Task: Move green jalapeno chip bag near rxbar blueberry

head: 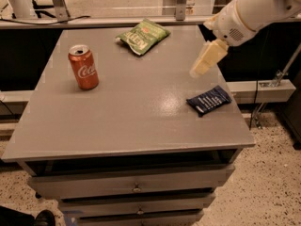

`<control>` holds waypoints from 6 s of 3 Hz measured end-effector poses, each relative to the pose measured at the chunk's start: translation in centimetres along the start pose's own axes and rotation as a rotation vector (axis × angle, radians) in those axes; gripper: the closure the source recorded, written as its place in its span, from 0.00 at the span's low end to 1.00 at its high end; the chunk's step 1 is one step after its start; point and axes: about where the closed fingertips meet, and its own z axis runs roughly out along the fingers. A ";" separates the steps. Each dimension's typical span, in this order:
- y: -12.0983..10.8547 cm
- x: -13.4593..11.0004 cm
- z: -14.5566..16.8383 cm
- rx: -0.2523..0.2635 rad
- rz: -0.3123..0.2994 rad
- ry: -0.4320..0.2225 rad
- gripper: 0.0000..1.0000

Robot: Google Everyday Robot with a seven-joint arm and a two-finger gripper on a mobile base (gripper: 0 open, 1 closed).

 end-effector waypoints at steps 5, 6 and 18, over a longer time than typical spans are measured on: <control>-8.7 -6.9 9.6 0.015 0.139 -0.362 0.00; -10.5 -9.0 12.5 0.026 0.139 -0.428 0.00; -1.6 -3.1 6.2 0.025 0.255 -0.305 1.00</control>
Offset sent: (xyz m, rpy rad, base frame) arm 0.0637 0.0392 -0.0025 0.1895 -0.0128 0.0105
